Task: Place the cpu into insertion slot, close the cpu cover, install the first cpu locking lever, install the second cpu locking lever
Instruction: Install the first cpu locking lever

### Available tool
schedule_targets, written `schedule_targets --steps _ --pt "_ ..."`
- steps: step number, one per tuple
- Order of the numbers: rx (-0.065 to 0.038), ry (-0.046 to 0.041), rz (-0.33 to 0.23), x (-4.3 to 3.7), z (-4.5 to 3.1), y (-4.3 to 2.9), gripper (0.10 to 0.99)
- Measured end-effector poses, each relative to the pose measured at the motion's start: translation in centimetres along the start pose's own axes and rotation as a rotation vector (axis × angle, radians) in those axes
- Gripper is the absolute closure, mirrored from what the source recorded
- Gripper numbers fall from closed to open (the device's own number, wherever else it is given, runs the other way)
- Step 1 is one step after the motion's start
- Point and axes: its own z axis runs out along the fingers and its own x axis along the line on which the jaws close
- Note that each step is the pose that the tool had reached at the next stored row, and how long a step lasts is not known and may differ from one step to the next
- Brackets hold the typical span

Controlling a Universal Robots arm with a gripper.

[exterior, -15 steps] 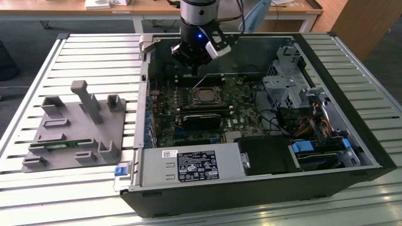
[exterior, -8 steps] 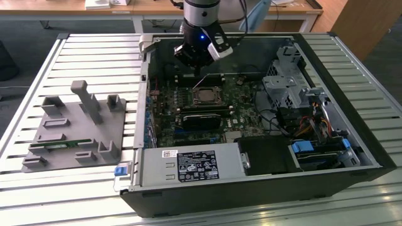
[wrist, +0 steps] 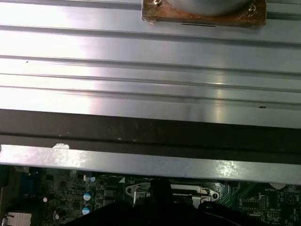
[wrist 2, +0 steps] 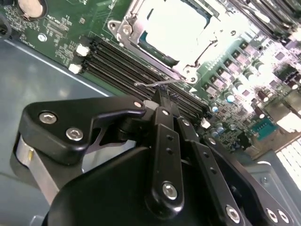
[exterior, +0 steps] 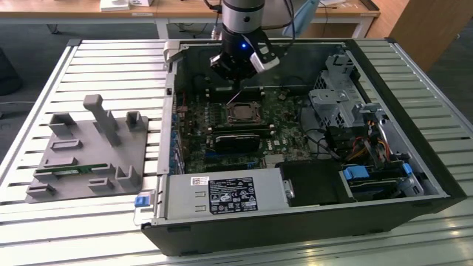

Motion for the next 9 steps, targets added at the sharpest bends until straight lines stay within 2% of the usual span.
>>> schedule_targets --steps 9 --pt "0.000 0.0004 -0.005 -1.09 0.49 -0.07 0.980"
